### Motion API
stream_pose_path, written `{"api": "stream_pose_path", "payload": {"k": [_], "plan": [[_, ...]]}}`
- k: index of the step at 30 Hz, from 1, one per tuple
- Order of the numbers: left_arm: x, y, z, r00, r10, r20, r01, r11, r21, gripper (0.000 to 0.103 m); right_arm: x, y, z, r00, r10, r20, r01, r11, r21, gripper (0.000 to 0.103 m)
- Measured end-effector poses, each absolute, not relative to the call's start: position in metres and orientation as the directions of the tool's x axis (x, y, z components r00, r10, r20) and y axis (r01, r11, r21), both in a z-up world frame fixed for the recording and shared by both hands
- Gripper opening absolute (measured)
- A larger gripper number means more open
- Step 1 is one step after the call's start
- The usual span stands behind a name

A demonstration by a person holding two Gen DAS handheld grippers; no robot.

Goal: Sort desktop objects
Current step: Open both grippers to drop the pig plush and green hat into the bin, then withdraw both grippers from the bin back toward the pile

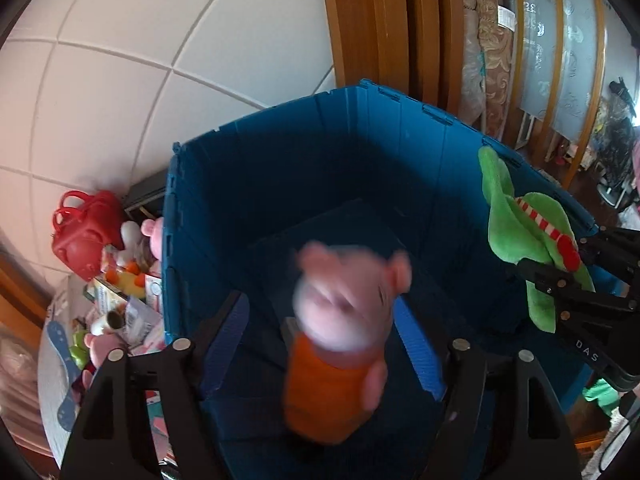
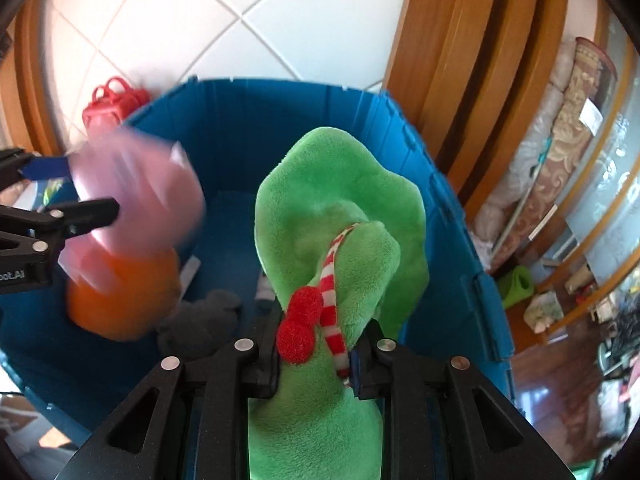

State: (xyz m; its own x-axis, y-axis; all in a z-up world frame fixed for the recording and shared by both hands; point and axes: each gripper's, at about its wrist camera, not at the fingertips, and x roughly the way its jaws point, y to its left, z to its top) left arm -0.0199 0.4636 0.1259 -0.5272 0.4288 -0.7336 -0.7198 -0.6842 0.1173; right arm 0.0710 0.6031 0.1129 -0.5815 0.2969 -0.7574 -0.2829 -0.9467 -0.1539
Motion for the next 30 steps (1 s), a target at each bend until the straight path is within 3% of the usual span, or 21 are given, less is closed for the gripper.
{"api": "stream_pose_path", "payload": {"k": [2,5,7,13,22,26,30], "plan": [[-0.018,0.465,0.129,-0.523,0.438,-0.731,-0.72,-0.687,0.104,0.08,0.068,0.605,0.108,-0.562,0.301,-0.77,-0.279,-0.946,-0.165,0.032],[-0.016,0.463,0.128,-0.521,0.444,-0.729,-0.719,-0.689,0.094,0.08,0.064,0.608,0.104,-0.551,0.287,-0.783,-0.267,-0.95,-0.161,0.052],[-0.018,0.462,0.124,-0.516,0.442,-0.734,-0.718,-0.69,0.09,0.08,0.064,0.609,0.103,-0.551,0.274,-0.788,-0.265,-0.953,-0.147,0.077],[-0.017,0.459,0.123,-0.51,0.457,-0.729,-0.722,-0.688,0.074,0.08,0.065,0.604,0.11,-0.557,0.291,-0.778,-0.262,-0.95,-0.168,0.098],[-0.002,0.432,0.138,-0.588,0.491,-0.643,-0.696,-0.712,0.092,0.08,0.074,0.584,0.129,-0.61,0.348,-0.712,-0.302,-0.933,-0.197,0.103],[0.004,0.403,0.151,-0.637,0.52,-0.568,-0.67,-0.739,0.075,0.092,0.077,0.563,0.144,-0.654,0.375,-0.657,-0.329,-0.923,-0.199,0.103],[0.009,0.369,0.161,-0.712,0.511,-0.482,-0.621,-0.778,0.093,0.096,0.077,0.537,0.155,-0.691,0.402,-0.601,-0.346,-0.913,-0.213,0.103]]}}
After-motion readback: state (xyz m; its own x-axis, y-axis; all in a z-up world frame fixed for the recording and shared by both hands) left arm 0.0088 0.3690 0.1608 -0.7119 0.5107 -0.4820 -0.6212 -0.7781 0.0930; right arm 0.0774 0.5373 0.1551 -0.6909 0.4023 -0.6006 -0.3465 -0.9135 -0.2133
